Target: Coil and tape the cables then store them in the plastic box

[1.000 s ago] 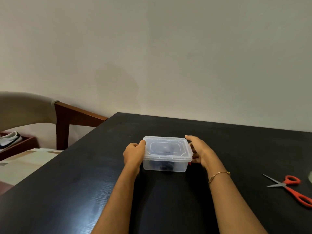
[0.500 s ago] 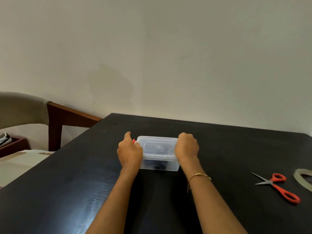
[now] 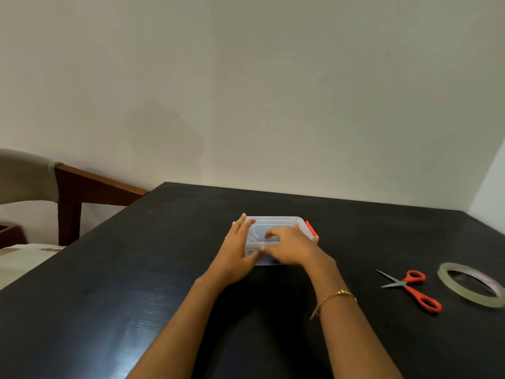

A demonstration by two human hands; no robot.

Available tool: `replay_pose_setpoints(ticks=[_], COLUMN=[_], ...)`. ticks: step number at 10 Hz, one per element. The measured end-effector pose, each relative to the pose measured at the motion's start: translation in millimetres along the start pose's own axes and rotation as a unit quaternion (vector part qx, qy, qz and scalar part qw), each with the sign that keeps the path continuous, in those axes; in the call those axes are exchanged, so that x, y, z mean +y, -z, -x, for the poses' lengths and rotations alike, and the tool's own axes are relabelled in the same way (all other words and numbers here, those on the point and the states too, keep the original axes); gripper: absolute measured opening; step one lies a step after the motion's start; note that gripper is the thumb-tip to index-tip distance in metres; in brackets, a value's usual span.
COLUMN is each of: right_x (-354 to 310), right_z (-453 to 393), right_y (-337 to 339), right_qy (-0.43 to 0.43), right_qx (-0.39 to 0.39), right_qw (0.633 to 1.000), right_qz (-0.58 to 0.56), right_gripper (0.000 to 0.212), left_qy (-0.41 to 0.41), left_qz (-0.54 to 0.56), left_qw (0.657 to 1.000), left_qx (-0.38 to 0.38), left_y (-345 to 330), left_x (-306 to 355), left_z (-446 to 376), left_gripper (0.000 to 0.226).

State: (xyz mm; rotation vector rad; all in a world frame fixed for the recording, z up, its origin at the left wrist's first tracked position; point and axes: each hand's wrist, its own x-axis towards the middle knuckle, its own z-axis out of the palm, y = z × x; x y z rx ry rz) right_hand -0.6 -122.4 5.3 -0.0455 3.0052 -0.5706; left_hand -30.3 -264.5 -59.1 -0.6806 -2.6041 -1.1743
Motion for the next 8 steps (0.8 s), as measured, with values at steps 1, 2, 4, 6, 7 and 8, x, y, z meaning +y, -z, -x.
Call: replay_pose_setpoints(ticks=[1, 2, 4, 6, 7, 8], right_x=[28.0, 60.1, 108.9, 136.7, 138.2, 127.4], right_z=[8.4, 10.0, -15.9, -42.0, -45.8, -38.6], right_y=[1.2, -6.3, -20.8, -5.1, 2.2, 19.8], right_qy=[-0.014, -0.053, -0.007, -0.014, -0.027, -0.046], right_qx=[0.034, 0.173, 0.306, 0.312, 0.29, 0.242], right_qw=[0.999, 0.983, 0.952, 0.95, 0.957, 0.969], right_qz=[0.024, -0.016, 0.025, 0.02, 0.01, 0.005], right_gripper=[0.042, 0.041, 0.046, 0.047, 0.046, 0.048], left_qy=[-0.101, -0.134, -0.046, -0.034, -0.036, -0.012], left_qz=[-0.156, -0.248, -0.221, -0.229, -0.215, -0.236], left_qw=[0.982, 0.956, 0.97, 0.968, 0.972, 0.971], left_qx=[0.04, 0.084, 0.09, 0.098, 0.09, 0.048], left_y=[-18.3, -38.7, -89.5, -111.1, -104.0, -85.0], left_x=[5.6, 22.8, 47.9, 61.8, 69.5, 77.0], left_z=[-4.5, -19.3, -55.1, -83.8, -92.2, -95.7], left_gripper=[0.041, 0.036, 0.049, 0.048, 0.043, 0.049])
